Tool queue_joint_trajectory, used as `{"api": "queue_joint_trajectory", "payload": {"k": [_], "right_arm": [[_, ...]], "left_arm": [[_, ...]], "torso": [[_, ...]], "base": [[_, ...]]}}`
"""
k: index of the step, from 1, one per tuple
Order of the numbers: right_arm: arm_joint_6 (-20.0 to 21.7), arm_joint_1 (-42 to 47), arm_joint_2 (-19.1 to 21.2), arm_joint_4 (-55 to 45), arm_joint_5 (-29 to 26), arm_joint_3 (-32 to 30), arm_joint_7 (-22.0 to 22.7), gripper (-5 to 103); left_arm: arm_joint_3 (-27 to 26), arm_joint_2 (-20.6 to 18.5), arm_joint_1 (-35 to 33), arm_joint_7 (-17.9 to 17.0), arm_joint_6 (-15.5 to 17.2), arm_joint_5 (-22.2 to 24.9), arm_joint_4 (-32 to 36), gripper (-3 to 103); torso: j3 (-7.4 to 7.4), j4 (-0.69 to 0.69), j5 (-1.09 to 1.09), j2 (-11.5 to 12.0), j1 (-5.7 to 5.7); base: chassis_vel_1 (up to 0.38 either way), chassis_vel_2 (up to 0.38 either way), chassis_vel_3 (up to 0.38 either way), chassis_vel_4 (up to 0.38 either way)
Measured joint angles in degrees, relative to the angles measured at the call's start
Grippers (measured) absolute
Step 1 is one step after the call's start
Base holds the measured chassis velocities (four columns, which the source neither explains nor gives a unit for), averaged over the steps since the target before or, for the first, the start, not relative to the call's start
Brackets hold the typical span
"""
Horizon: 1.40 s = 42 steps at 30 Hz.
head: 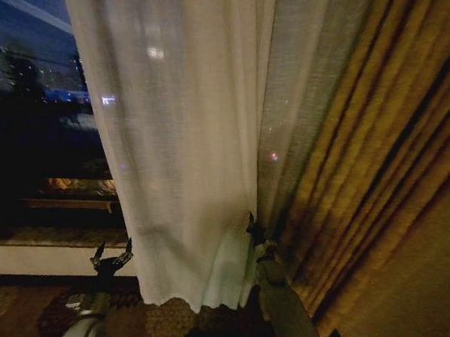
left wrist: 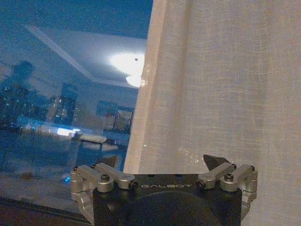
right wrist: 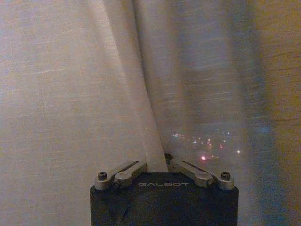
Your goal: Open the curtains by pulling them apart, changing their state from closed to fully open.
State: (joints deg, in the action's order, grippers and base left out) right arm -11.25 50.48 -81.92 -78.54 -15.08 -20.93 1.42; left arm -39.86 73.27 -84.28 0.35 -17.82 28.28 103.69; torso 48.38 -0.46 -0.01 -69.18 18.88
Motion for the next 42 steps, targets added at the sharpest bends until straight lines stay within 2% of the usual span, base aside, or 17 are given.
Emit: {"api": "queue_joint_trajectory", "payload": {"k": [5,11,19,26,28,30,35,42], "right_arm": [[-0.35,0.12,-0.16,0.09,1.04,0.01,-0.29,0],[-0.35,0.16,-0.2,0.27,2.25,0.18,-0.29,0],[0.4,0.33,0.67,1.21,5.52,0.49,0.54,0],[3.19,-2.93,1.72,5.21,5.67,-2.35,6.03,0],[5.32,-5.05,3.9,7.43,5.29,-6.27,11.09,0],[5.89,-5.15,5.5,7.41,4.29,-7.51,12.78,0],[6.46,-4.11,7.52,6.63,3.67,-8.75,14.79,0],[6.2,-1.58,7.32,3.92,3.4,-8.08,14.18,0]], "left_arm": [[0.02,0.01,0.01,0.02,0.0,0.0,0.0,100],[0.0,-0.01,0.0,0.0,0.0,0.0,-0.01,100],[-0.04,-0.02,0.0,-0.02,0.0,0.0,-0.01,100],[-0.01,0.0,0.0,0.0,0.0,0.0,-0.01,100],[-0.01,-0.01,0.0,0.0,0.0,0.0,-0.01,100],[-0.01,-0.01,0.0,-0.01,0.0,0.0,-0.01,100],[0.0,-0.01,0.01,0.0,0.0,0.0,-0.01,100],[0.0,-0.01,0.0,0.0,0.0,0.0,-0.01,100]], "torso": [[0.0,-0.03,0.04,0.0,0.01],[0.0,0.02,-0.05,0.0,0.0],[0.0,0.01,0.01,0.0,0.0],[-0.01,0.01,0.02,-0.01,0.0],[-0.01,0.02,0.0,-0.01,0.0],[0.0,0.01,0.01,-0.01,0.0],[0.0,-0.01,0.02,-0.01,0.0],[0.0,0.0,0.01,-0.01,0.0]], "base": [[-0.125,-0.145,0.156,0.106],[0.0,0.0,0.0,0.0],[0.026,0.027,-0.032,-0.023],[0.0,0.0,0.0,0.0],[0.0,0.0,0.0,0.0],[0.0,0.0,0.0,0.0],[0.0,0.0,0.0,0.0],[0.0,0.0,0.0,0.0]]}}
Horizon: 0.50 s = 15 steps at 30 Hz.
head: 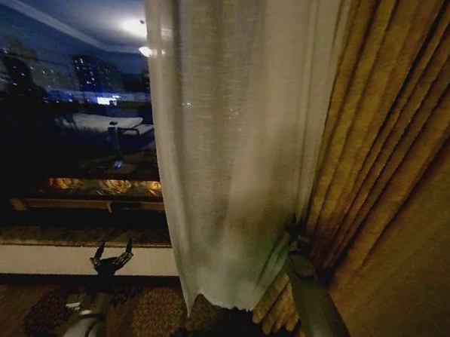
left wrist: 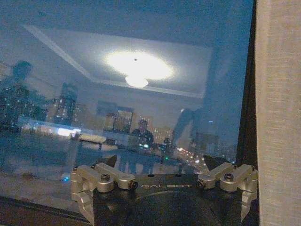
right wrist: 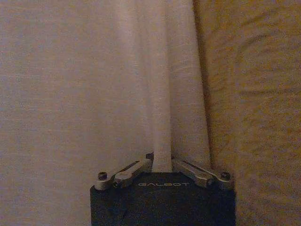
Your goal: Open the curtains by pulling them apart, changing their state from closed to fully open.
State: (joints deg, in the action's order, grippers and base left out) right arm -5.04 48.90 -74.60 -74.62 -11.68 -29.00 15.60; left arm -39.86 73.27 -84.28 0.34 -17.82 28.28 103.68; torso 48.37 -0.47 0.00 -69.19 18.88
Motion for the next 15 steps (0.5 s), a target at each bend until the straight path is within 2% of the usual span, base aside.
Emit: {"api": "queue_joint_trajectory", "payload": {"k": [2,3,4,5,7,8,11,13,14,15], "right_arm": [[-0.53,0.95,-0.34,-1.13,-0.13,0.68,-1.43,0],[-0.86,2.31,-0.76,-2.81,-0.64,1.69,-3.53,-1],[-0.88,3.01,-1.01,-3.79,-0.89,2.27,-4.5,4],[-0.88,3.01,-1.01,-3.79,-0.89,2.27,-4.5,4],[-0.48,5.01,-1.44,-7.28,-2.32,4.42,-6.24,15],[0.06,6.39,-1.67,-9.62,-3.54,6.1,-6.43,20],[0.25,7.76,-1.98,-12.04,-4.08,7.42,-6.42,25],[1.08,9.79,-2.44,-15.36,-4.1,8.93,-5.21,37],[1.08,9.79,-2.44,-15.36,-4.1,8.93,-5.21,37],[1.31,10.31,-2.61,-16.19,-4.19,9.21,-4.63,41]], "left_arm": [[0.0,0.0,0.0,0.0,0.0,0.0,0.0,100],[0.0,0.0,0.0,0.0,0.0,0.0,0.0,100],[0.0,0.0,0.0,0.0,0.0,0.0,0.0,100],[0.0,0.0,0.0,0.0,0.0,0.0,0.0,100],[0.0,0.0,0.0,0.0,0.0,0.0,0.0,100],[0.0,0.0,0.0,0.0,0.0,0.0,0.0,100],[0.0,0.0,0.0,0.0,0.0,0.0,0.0,100],[0.0,0.0,0.0,0.0,0.0,0.0,0.0,100],[0.0,0.0,0.0,0.0,0.0,0.0,0.0,100],[0.0,0.0,0.0,0.0,0.0,0.0,0.0,100]], "torso": [[0.0,0.0,0.0,0.0,0.0],[0.0,0.0,0.01,0.0,0.0],[0.01,-0.01,0.02,0.0,0.0],[0.01,-0.01,0.02,0.0,0.0],[0.0,0.0,-0.02,0.0,0.01],[0.0,0.01,0.0,0.0,0.0],[0.0,0.01,0.0,0.0,0.0],[0.0,0.0,-0.01,0.0,0.0],[0.0,0.0,-0.01,0.0,0.0],[0.0,0.0,0.0,0.0,0.0]], "base": [[0.0,0.0,0.0,0.0],[0.0,0.0,0.0,0.0],[0.0,0.0,0.0,0.0],[0.0,0.0,0.0,0.0],[0.0,0.0,0.0,0.0],[0.0,0.0,0.0,0.0],[0.0,0.0,0.0,0.0],[0.0,0.0,0.0,0.0],[0.0,0.0,0.0,0.0],[0.0,0.0,0.0,0.0]]}}
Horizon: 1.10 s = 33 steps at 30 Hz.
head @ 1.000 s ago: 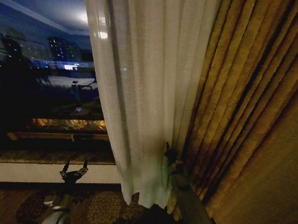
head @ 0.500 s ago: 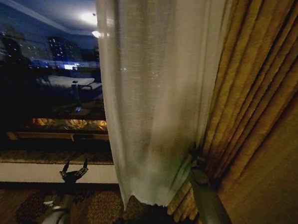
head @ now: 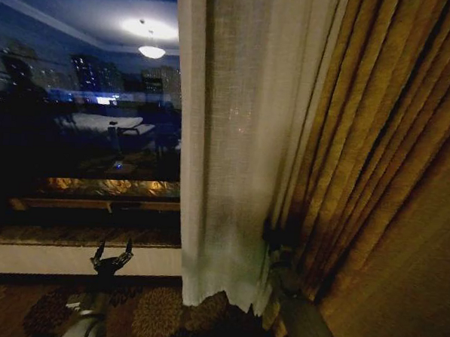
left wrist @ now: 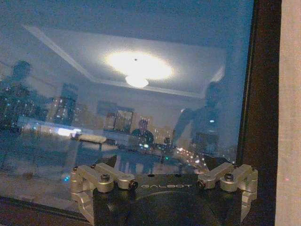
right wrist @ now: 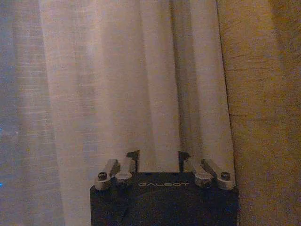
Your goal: Open the curtains by pulling them apart, changing their state from closed to fully open.
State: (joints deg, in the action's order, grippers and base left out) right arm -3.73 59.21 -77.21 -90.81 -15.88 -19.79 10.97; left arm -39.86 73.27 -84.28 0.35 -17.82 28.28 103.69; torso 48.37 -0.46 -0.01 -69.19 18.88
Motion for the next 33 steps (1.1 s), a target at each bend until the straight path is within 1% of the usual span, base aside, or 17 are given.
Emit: {"api": "queue_joint_trajectory", "payload": {"k": [3,4,5,6,9,11,14,15,17,25,29,33], "right_arm": [[0.01,1.41,-0.01,-1.27,0.73,-0.12,0.26,58],[0.01,1.41,-0.01,-1.27,0.73,-0.12,0.26,58],[0.01,1.8,0.11,-1.67,0.81,-0.29,0.22,63],[0.0,2.01,0.17,-1.89,0.9,-0.42,0.16,63],[-0.12,3.03,0.34,-2.83,1.79,-1.01,-0.38,80],[-0.12,3.13,0.32,-3.01,2.04,-1.11,-0.42,80],[-0.3,3.22,-0.24,-3.36,2.91,-1.2,0.01,96],[-0.3,3.22,-0.24,-3.36,2.91,-1.2,0.01,96],[-0.28,3.21,-0.33,-3.66,3.36,-1.29,0.03,100],[-0.16,3.28,-0.81,-3.71,4.46,-1.38,-0.23,100],[-0.16,3.47,-1.16,-3.73,4.7,-1.32,-0.47,100],[-0.16,3.69,-1.47,-3.85,5.21,-1.05,-1.03,100]], "left_arm": [[0.0,0.0,0.0,0.0,0.0,0.0,0.0,100],[0.0,0.0,0.0,0.0,0.0,0.0,0.0,100],[0.0,0.0,0.0,0.0,0.0,0.0,0.0,100],[0.0,0.0,0.0,0.0,0.0,0.0,0.0,100],[0.0,0.0,0.0,0.0,0.0,0.0,0.0,100],[0.0,0.0,0.0,0.0,0.0,0.0,0.0,100],[0.0,0.0,0.0,0.0,0.0,0.0,0.0,100],[0.0,0.0,0.0,0.0,0.0,0.0,0.0,100],[0.0,0.0,0.0,0.0,0.0,0.01,0.0,100],[0.0,0.0,0.0,0.0,0.0,0.0,0.0,100],[0.0,0.0,0.0,0.0,0.0,0.0,0.0,100],[0.0,0.0,0.0,0.0,0.0,0.0,0.0,100]], "torso": [[0.0,0.0,0.01,0.0,0.0],[0.0,0.0,0.01,0.0,0.0],[0.0,0.0,0.0,0.0,0.0],[0.0,0.0,0.0,0.0,0.0],[0.0,0.0,0.0,0.0,0.0],[0.0,0.0,0.0,0.0,0.0],[0.0,0.0,0.0,0.0,0.0],[0.0,0.0,0.0,0.0,0.0],[0.0,0.0,0.0,0.0,0.0],[0.0,0.0,0.0,0.0,0.0],[0.0,0.0,0.0,0.01,0.0],[0.01,0.0,0.0,0.01,0.01]], "base": [[0.0,0.0,0.0,0.0],[0.0,0.0,0.0,0.0],[0.0,0.0,0.0,0.0],[0.0,0.0,0.0,0.0],[0.0,0.0,0.0,0.0],[0.0,0.0,0.0,0.0],[0.0,0.0,0.0,0.0],[0.0,0.0,0.0,0.0],[0.0,0.0,0.0,0.0],[0.027,0.025,-0.027,-0.033],[0.139,0.106,-0.124,-0.144],[0.263,0.199,-0.251,-0.22]]}}
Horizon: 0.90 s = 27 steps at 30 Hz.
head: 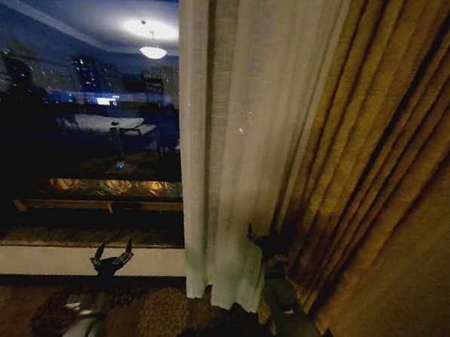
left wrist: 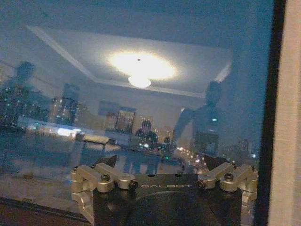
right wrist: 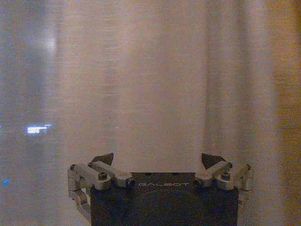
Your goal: Open the curtains by pulling them apart, changing their state from closed to fully open.
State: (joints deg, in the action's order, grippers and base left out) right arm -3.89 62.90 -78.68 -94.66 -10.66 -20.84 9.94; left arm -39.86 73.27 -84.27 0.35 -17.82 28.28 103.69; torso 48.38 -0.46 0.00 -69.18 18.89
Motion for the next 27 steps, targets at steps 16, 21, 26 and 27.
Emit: {"api": "queue_joint_trajectory", "payload": {"k": [16,21,26,27], "right_arm": [[-5.02,-0.23,-1.54,1.66,-0.77,0.64,-2.05,100],[-6.06,-0.02,-2.08,2.16,-0.43,0.47,-2.65,100],[-5.83,0.32,-2.41,2.57,1.87,0.0,-3.75,100],[-5.71,0.32,-2.47,2.62,2.09,0.0,-3.75,100]], "left_arm": [[-0.02,-0.01,0.0,0.0,0.0,0.0,0.0,100],[-0.05,-0.02,0.0,-0.01,0.0,0.0,0.0,100],[0.01,0.01,0.0,0.0,0.0,0.0,0.01,100],[0.02,0.01,-0.01,0.01,0.0,0.0,0.01,100]], "torso": [[0.0,0.02,-0.02,0.0,0.0],[-0.01,0.03,-0.03,0.0,-0.01],[0.0,-0.02,0.04,0.0,-0.01],[0.0,-0.02,0.04,0.0,-0.01]], "base": [[0.315,0.284,-0.319,-0.275],[0.115,0.097,-0.092,-0.08],[-0.003,-0.022,0.004,0.011],[-0.054,-0.056,0.014,0.039]]}}
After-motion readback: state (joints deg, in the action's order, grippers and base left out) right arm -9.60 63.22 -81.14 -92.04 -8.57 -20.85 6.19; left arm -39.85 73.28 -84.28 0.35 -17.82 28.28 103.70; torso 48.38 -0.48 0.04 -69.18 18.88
